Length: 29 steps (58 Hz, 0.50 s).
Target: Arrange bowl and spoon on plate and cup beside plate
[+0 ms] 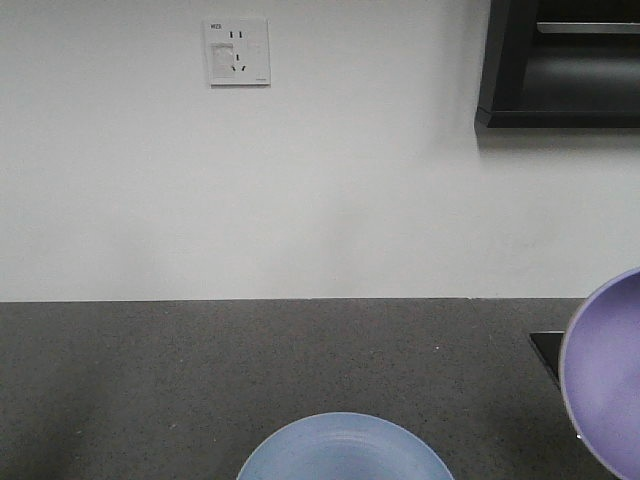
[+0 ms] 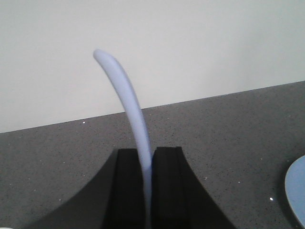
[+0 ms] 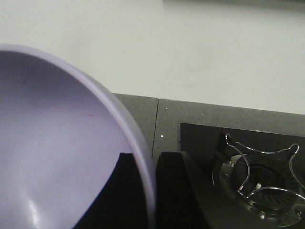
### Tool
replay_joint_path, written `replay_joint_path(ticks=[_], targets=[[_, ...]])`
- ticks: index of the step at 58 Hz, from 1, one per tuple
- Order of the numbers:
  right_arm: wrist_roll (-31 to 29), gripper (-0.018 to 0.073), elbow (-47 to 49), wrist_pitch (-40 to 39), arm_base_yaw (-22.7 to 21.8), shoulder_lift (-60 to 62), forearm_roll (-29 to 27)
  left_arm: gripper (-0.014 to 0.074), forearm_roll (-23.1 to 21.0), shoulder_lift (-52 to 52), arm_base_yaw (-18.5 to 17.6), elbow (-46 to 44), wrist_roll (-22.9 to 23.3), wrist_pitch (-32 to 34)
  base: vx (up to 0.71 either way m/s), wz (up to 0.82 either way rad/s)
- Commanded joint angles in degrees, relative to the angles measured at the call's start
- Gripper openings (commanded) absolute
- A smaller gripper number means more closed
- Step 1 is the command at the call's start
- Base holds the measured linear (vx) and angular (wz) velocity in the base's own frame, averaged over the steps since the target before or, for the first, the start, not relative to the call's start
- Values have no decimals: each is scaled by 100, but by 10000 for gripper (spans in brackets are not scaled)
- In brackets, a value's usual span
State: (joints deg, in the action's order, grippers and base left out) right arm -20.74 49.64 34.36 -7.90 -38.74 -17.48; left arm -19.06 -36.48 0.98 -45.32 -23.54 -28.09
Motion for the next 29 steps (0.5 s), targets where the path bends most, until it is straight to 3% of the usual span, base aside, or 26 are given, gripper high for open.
replay_joint_path(ticks=[1, 29], targets=[[-41, -9, 163, -493, -18, 6, -83, 4, -125, -16, -41, -136, 6, 445, 0, 0], [-41, -9, 163, -493, -18, 6, -83, 4, -125, -16, -41, -136, 6, 445, 0, 0]])
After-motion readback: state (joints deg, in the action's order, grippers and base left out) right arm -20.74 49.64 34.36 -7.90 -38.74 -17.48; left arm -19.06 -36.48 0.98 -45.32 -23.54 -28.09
